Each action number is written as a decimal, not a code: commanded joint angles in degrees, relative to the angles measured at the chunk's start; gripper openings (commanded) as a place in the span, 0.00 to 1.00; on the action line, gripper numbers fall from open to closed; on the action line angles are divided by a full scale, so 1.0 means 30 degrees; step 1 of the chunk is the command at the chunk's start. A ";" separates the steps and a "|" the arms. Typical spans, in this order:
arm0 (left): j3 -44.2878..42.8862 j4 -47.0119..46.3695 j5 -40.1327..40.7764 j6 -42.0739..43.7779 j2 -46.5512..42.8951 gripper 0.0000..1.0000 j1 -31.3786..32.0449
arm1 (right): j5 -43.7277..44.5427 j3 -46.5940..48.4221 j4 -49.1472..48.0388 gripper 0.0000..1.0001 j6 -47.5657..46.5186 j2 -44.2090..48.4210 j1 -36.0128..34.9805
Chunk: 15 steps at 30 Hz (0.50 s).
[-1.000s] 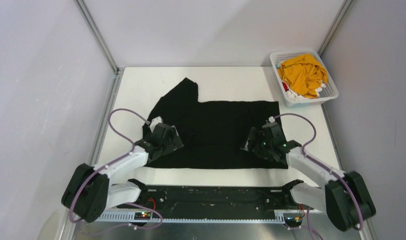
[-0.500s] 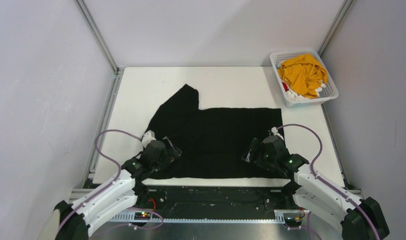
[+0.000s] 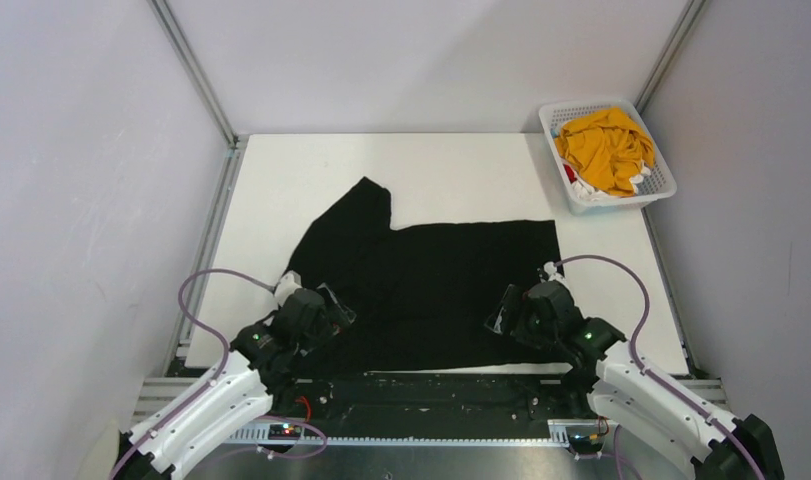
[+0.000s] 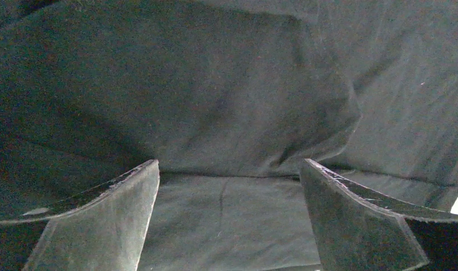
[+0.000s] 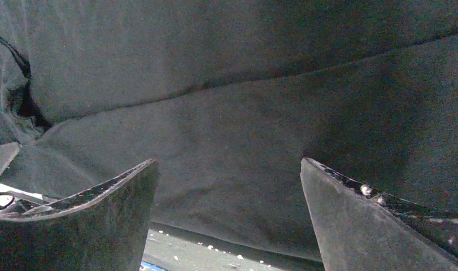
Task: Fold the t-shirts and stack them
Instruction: Grab the side of the flattened tshirt furthest away from the robot with both arms
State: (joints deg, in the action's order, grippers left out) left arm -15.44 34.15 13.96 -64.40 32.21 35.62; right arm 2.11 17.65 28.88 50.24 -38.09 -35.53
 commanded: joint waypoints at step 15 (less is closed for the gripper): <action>-1.3402 0.0964 0.4513 0.7347 0.9234 1.00 -0.1677 | 0.3202 0.4397 -0.1614 0.99 -0.3810 0.1867 0.2215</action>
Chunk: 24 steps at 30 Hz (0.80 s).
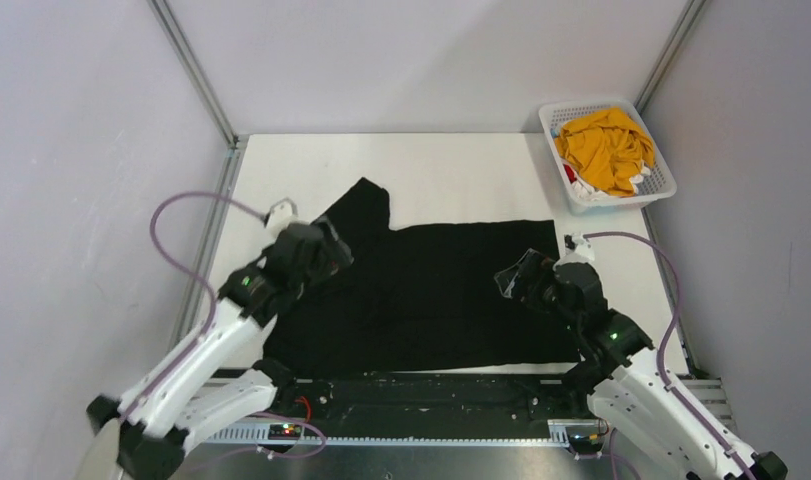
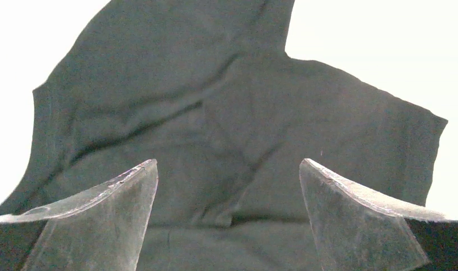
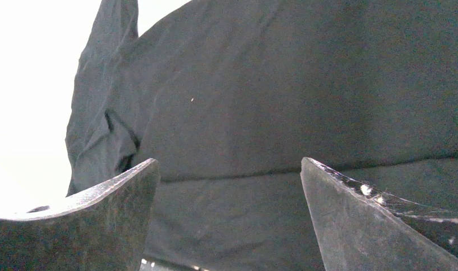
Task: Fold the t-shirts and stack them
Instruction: Grab the side of the flattened tshirt furthest away from the robot with both arms
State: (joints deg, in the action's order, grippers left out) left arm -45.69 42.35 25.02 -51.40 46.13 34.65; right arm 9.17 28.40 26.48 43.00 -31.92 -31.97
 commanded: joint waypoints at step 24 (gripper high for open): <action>-2.6637 -0.2705 -0.7275 0.8164 3.1027 1.00 -0.6857 | -0.5061 0.0560 -0.2335 0.99 -0.3310 -0.4317 0.6706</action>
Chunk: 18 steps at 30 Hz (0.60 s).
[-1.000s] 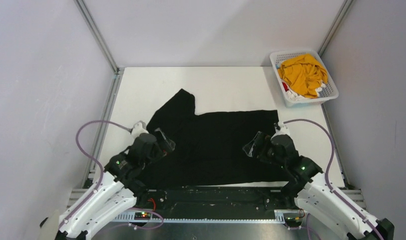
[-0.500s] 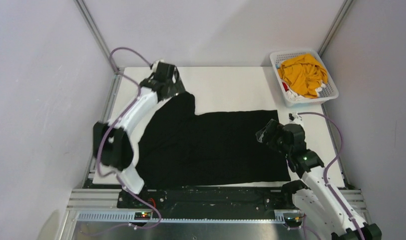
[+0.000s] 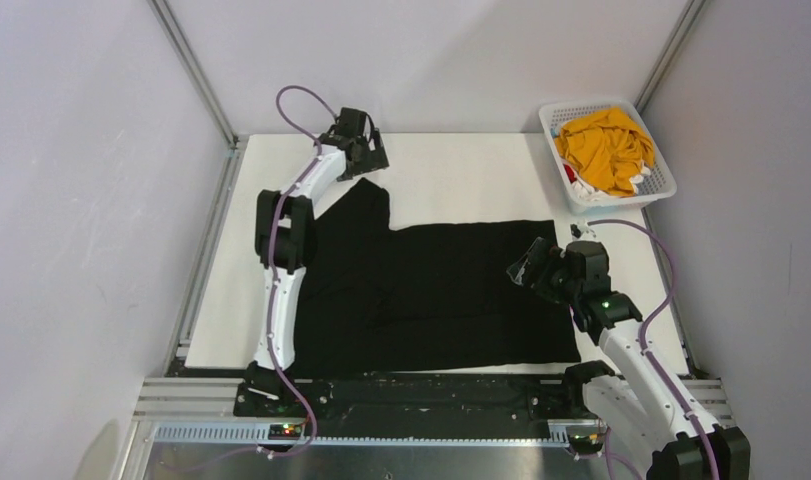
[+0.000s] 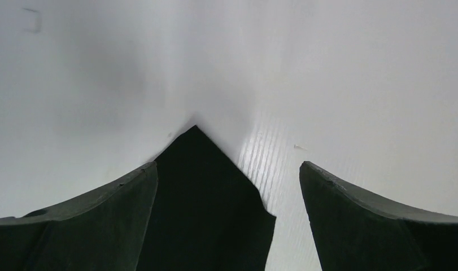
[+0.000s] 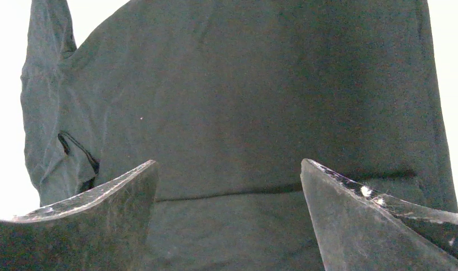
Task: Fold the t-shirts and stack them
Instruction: Grab the side of the flattened tshirt furthest away from the robot with both arms
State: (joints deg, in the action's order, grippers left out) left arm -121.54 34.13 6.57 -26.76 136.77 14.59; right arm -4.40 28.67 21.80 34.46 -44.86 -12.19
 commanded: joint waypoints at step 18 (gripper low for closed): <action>0.1317 0.0577 -0.2501 -0.1977 0.0484 0.98 -0.0189 | -0.0782 0.0215 -0.0722 0.99 -0.0412 0.0451 0.0228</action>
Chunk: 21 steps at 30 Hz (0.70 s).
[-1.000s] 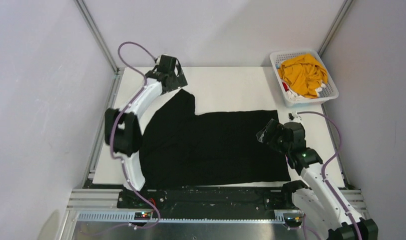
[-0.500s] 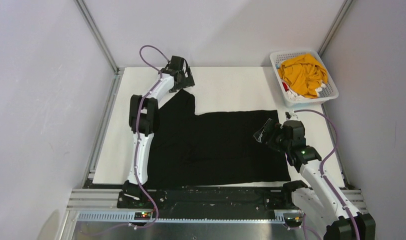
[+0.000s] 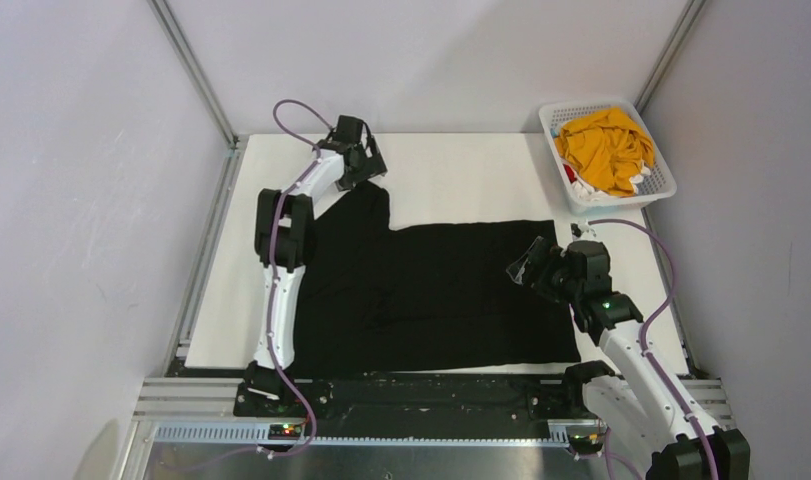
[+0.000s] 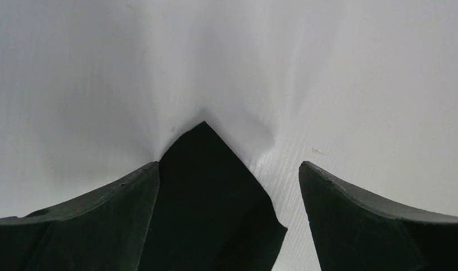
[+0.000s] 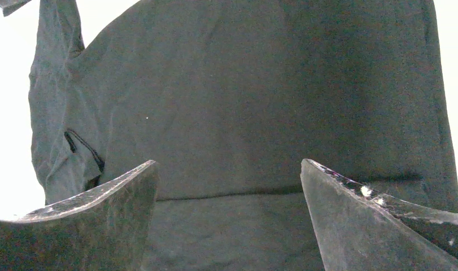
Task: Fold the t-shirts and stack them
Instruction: Grab the side of the flattened tshirt furthest away from the robot with both arms
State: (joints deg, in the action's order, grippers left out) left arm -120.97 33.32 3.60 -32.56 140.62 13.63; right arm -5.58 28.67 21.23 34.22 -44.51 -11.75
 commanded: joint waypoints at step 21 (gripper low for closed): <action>0.2008 0.2231 0.1962 0.0776 -0.1587 0.33 0.1061 | -0.0480 -0.0140 -0.0526 0.99 -0.0419 0.0324 0.0167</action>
State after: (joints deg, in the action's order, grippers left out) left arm -115.07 36.18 8.34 -30.61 137.25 16.62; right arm -6.96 28.40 21.10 33.91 -43.55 -11.49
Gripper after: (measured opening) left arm 0.390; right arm 0.993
